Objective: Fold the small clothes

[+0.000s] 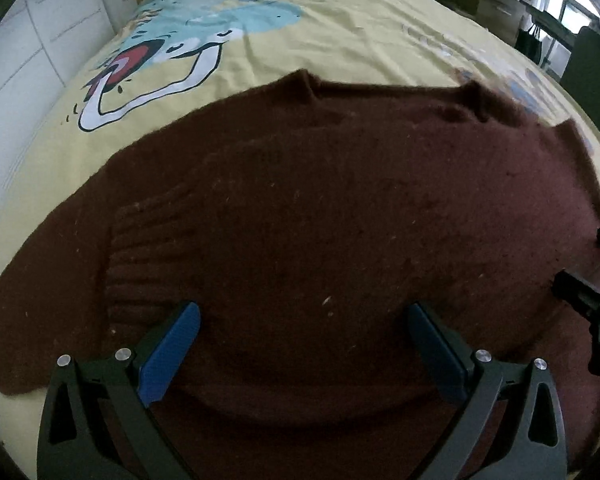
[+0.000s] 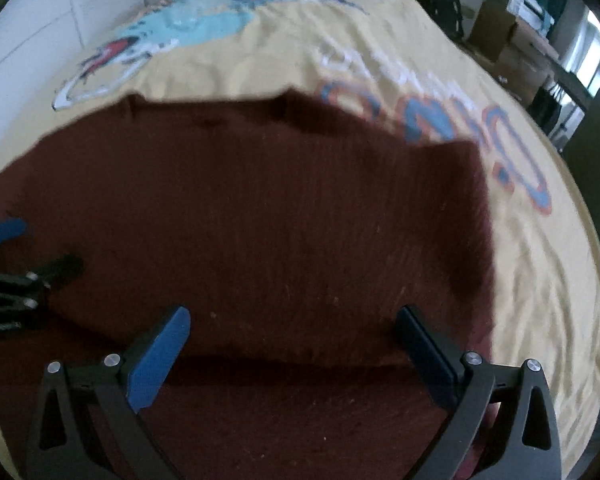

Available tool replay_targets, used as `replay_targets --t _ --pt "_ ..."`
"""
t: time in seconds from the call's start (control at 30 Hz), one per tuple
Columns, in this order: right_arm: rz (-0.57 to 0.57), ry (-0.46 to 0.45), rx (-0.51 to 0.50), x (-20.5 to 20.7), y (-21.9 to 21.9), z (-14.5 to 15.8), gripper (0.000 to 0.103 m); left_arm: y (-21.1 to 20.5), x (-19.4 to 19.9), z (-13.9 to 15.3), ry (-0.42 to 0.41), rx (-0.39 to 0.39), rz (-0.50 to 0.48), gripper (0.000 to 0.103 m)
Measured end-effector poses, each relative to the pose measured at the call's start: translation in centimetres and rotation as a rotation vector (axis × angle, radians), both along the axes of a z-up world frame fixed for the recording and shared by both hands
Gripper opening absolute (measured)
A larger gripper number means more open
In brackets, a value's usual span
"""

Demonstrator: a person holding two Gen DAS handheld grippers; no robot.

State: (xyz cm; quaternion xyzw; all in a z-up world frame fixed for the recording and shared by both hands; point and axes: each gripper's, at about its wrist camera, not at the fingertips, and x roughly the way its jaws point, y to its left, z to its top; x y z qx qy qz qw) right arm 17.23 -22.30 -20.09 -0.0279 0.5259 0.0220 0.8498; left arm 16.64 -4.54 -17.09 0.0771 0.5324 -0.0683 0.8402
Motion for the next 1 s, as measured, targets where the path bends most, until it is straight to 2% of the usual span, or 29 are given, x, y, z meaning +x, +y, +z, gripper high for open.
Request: replay_targets --t 0.07,0.23,0.43,0.77,1.0 --pt "-0.003 -0.003 0.016 -0.3 -0.5 -0.8 0.103 0.6 -0.2 -0.1 -0.003 0.001 -0.003 0.102" --pt "-0.040 -0.025 0.049 -0.6 -2.7 -0.7 0.103 2.4 -0.2 0.0 -0.003 0.019 0.007 0.102" --pt "-0.081 -0.026 0.108 -1.0 -4.6 -1.4 0.103 2.5 -0.9 -0.5 -0.009 0.026 0.004 0.103" --pt "-0.084 -0.063 0.097 -1.6 -4.2 -2.0 0.103 2.3 -1.6 -0.6 -0.066 0.015 0.012 0.102" --pt "-0.080 -0.050 0.093 -1.7 -4.2 -0.5 0.103 2.4 -1.5 0.8 -0.037 0.007 -0.005 0.102"
